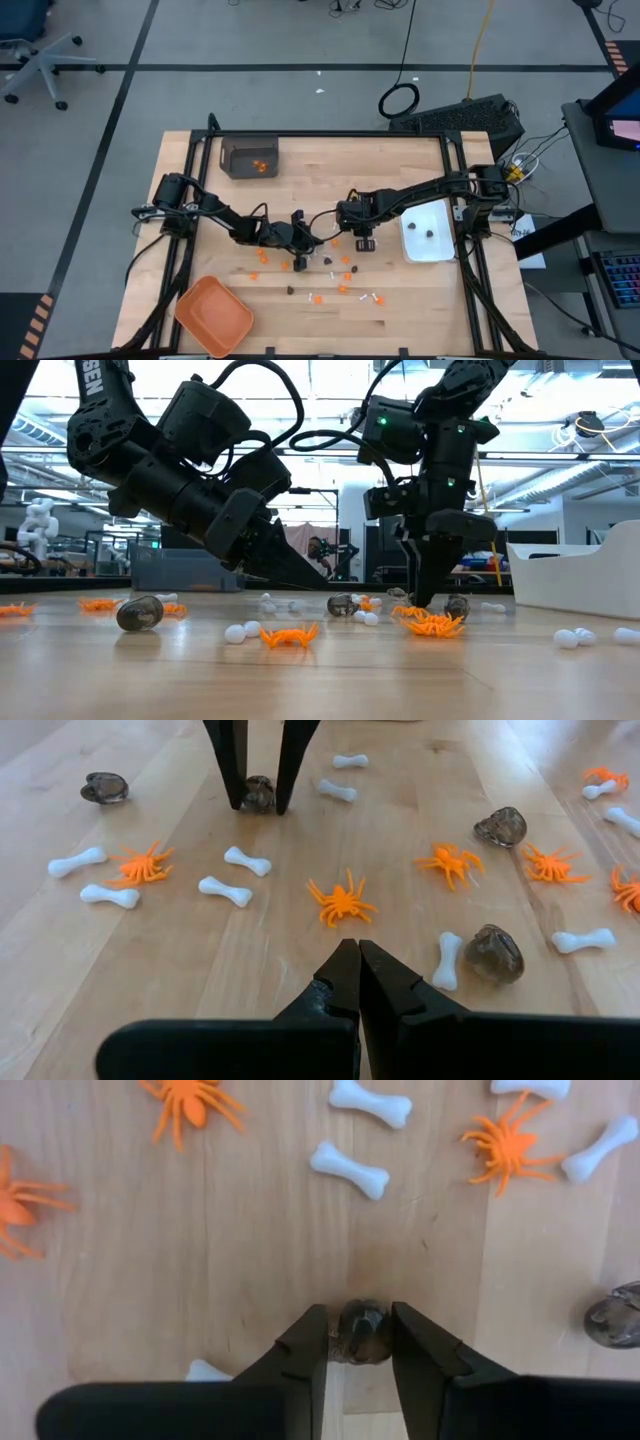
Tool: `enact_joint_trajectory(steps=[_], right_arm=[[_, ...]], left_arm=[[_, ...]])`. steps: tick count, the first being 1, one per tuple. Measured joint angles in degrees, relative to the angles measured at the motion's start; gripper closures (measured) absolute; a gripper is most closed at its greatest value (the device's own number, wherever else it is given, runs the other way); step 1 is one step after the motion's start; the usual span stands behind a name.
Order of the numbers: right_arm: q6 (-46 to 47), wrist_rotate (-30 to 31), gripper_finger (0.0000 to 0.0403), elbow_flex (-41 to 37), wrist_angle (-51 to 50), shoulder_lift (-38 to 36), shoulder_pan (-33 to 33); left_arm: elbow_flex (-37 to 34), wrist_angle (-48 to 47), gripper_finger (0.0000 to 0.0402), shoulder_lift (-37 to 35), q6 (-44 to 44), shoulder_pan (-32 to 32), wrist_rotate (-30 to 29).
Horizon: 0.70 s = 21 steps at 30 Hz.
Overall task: Sort Halloween decoration
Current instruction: Put the black skull toy into the white bin
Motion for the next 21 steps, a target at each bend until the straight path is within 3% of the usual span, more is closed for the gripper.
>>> enact_joint_trajectory(steps=[11, 21], right_arm=[[-0.16, -0.13, 0.0336, 0.11, -1.8, 0.0, 0.0], [-0.12, -1.45, 0.0338, 4.92, -8.88, 0.31, 0.0]], left_arm=[[0.0, -0.02, 0.0402, 0.0, 0.05, 0.0, 0.0], [0.0, -0.23, 0.0402, 0.01, 0.05, 0.0, 0.0]])
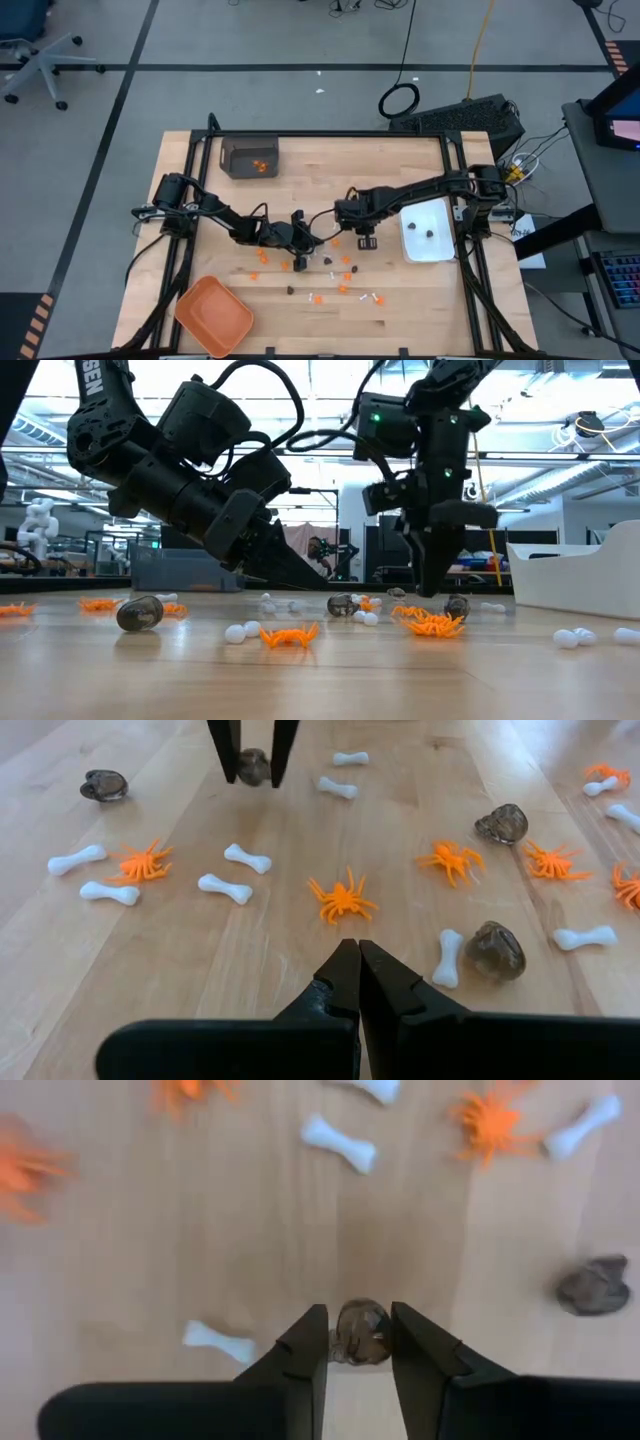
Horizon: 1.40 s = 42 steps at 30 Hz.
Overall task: Sort Halloween decoration
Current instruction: Put the black skull toy into the white bin
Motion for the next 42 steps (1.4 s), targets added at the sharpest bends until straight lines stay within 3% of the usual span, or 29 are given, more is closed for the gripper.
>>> enact_joint_trajectory(steps=[6, 15, 27, 42], right_arm=[[1.42, -7.95, 0.0337, 1.86, -3.01, -0.6, 0.33], [3.65, -11.0, 0.0342, 0.12, -2.45, -6.6, 2.03], [9.83, -12.32, 0.0342, -15.66, 25.55, -12.65, 5.01], [5.08, -12.34, 0.0342, -18.08, 34.26, -12.68, 4.94]], left_arm=[[0.0, 0.05, 0.0402, -0.01, 0.09, -0.02, 0.0], [-0.02, -0.23, 0.0402, 0.02, 1.0, -0.01, 0.0], [-0.02, 0.04, 0.0402, 0.02, 1.07, -0.39, 0.44], [-0.02, 0.33, 0.0402, 0.02, 0.94, -0.39, 0.47]])
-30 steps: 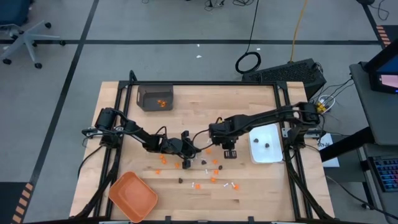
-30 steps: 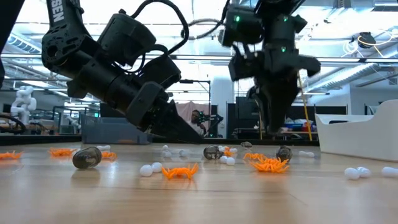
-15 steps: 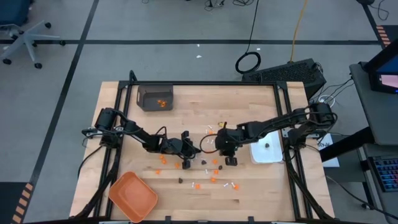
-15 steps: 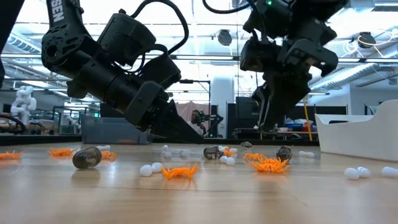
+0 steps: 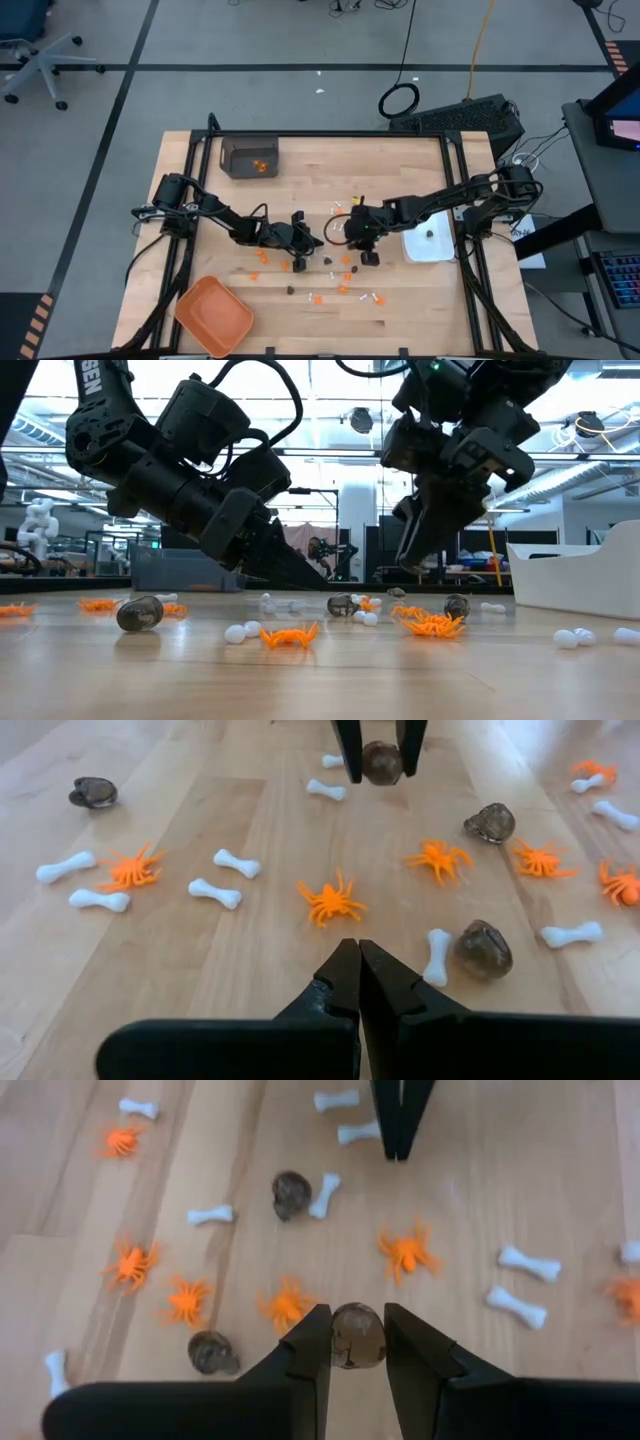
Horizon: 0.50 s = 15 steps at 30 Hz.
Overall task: Sort Halloween decoration
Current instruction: Put the black skull toy into the white bin
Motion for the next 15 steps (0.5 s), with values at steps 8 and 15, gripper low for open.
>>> enact_joint_trajectory(steps=[8, 15], right_arm=[[-1.11, -1.61, 0.0342, 0.0, 1.28, 0.0, 0.13], [-1.07, -1.72, 0.0342, -3.24, 9.8, -0.04, 1.56]], left_arm=[[0.0, 0.0, 0.0402, 0.0, -1.58, -0.12, -0.01], [0.0, -0.03, 0.0402, 0.0, -4.41, -0.15, -0.01]])
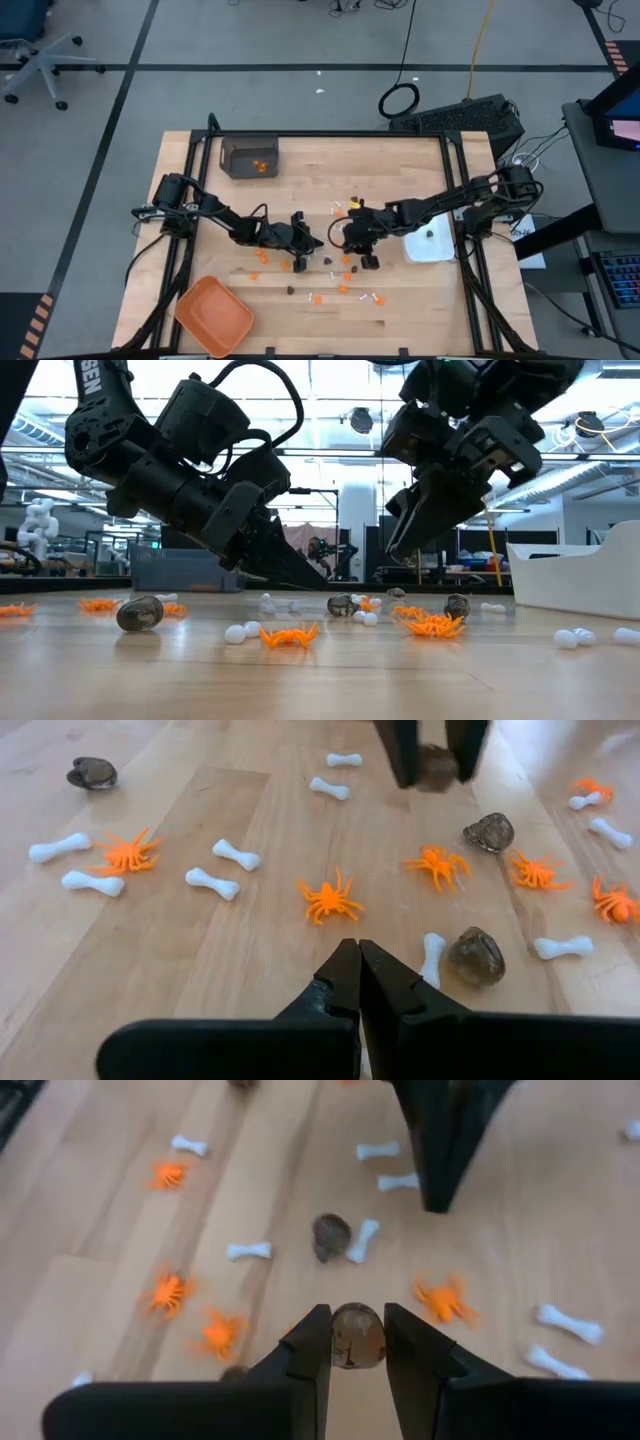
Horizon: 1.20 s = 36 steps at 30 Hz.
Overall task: Sort Halloween decoration
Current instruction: Put the black skull toy into the white bin
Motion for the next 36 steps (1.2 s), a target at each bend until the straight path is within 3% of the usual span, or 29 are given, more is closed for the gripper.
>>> enact_joint_trajectory(steps=[8, 14, 25, 30, 36], right_arm=[[0.82, 0.27, 0.0342, -6.89, 16.37, 0.0, 0.67], [-1.77, 0.29, 0.0342, -9.43, 21.93, -2.48, 0.45], [-7.58, 0.68, 0.0342, -17.2, 19.43, -25.01, 0.19], [-9.77, 4.05, 0.0342, -21.19, 15.3, -36.14, 0.19], [-16.57, 4.94, 0.0342, -24.13, 13.53, -44.35, 0.19]], left_arm=[[0.0, 0.0, 0.0402, 0.0, -0.13, -0.11, -0.01], [0.0, 0.06, 0.0402, 0.0, -0.18, -0.11, -0.02], [1.04, 0.68, 0.0402, 0.0, -1.69, -0.11, -0.04], [1.74, 0.64, 0.0402, 0.0, -2.13, -0.13, -0.04], [1.91, 1.14, 0.0402, 0.0, -3.03, -0.13, -0.04]])
